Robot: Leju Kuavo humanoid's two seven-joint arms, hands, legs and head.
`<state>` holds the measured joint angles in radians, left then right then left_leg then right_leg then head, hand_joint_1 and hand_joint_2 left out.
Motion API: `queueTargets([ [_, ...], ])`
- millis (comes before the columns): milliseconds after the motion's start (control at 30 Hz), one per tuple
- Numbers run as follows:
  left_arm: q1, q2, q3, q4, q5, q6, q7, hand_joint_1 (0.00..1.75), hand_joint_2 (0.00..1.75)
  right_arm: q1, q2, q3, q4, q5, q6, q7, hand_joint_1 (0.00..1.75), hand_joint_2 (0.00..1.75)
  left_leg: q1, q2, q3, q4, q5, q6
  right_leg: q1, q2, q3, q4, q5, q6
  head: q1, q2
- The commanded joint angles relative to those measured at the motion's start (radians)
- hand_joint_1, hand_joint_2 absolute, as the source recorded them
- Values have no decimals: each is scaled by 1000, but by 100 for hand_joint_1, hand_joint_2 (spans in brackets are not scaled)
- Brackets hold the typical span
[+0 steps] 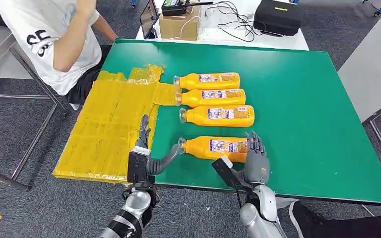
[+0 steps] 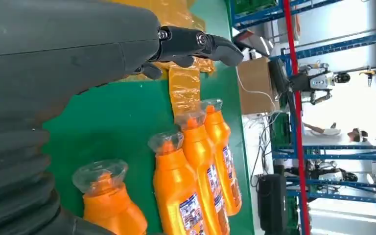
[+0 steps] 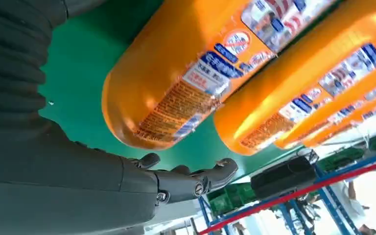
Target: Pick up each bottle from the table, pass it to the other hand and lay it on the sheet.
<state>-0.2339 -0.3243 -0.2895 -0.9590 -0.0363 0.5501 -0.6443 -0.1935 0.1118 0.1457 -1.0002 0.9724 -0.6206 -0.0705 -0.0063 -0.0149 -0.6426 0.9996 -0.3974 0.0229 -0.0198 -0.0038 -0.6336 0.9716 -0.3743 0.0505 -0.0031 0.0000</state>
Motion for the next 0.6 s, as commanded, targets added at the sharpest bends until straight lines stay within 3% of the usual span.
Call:
queueTargets([
  [33, 8, -25, 17, -1, -13, -22, 16, 0, 175, -76, -39, 54, 96, 100, 64, 60, 0, 175, 1, 3, 8, 1, -5, -2, 2, 2, 8, 0, -4, -2, 0, 0],
  [600, 4, -25, 23, -10, 2, -71, 35, 0, 175, -251, -42, 173, 314, 267, 177, 171, 0, 175, 0, 2, 4, 0, -1, -1, 0, 1, 3, -1, -1, -1, 0, 0],
])
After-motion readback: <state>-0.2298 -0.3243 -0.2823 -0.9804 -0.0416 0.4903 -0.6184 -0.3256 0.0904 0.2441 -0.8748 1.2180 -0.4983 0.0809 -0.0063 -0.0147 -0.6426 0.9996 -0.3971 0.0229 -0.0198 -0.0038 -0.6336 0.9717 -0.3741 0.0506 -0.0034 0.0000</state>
